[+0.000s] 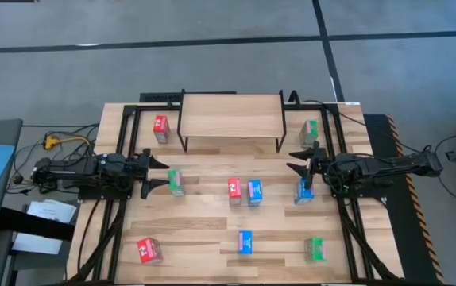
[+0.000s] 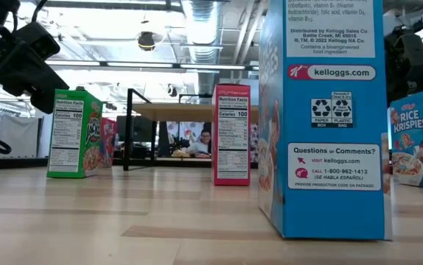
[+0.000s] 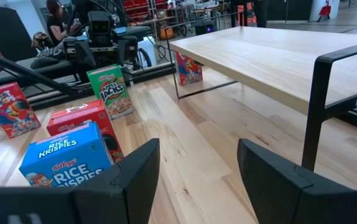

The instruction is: Stack cereal on shelf

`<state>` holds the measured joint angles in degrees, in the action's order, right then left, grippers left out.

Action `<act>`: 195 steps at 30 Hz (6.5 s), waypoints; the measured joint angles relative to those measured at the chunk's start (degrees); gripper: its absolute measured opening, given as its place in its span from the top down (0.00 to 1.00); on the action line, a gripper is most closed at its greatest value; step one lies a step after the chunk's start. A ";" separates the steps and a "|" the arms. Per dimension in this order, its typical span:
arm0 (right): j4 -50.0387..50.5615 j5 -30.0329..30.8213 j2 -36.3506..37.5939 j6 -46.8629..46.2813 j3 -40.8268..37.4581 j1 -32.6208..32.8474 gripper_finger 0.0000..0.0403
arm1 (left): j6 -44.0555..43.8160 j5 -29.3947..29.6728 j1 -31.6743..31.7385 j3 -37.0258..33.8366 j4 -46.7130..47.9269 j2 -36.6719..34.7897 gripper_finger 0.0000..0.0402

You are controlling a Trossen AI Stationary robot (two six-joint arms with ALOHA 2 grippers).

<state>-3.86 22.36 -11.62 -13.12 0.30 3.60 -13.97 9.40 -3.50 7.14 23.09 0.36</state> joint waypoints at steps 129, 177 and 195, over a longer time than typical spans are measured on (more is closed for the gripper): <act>-0.01 -0.01 0.01 0.01 -0.02 0.02 0.41 | -30.00 11.59 0.01 13.08 -7.50 0.02 0.27; -0.01 -0.01 0.02 0.01 -0.01 0.01 0.41 | -35.03 13.00 0.00 42.34 10.99 26.53 0.27; -0.01 -0.01 0.00 -0.01 -0.01 0.01 0.41 | -34.31 4.91 -0.01 42.32 16.55 32.63 0.27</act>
<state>-3.87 22.36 -11.62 -13.13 0.29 3.60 -48.27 14.31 -3.51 49.45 39.64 32.99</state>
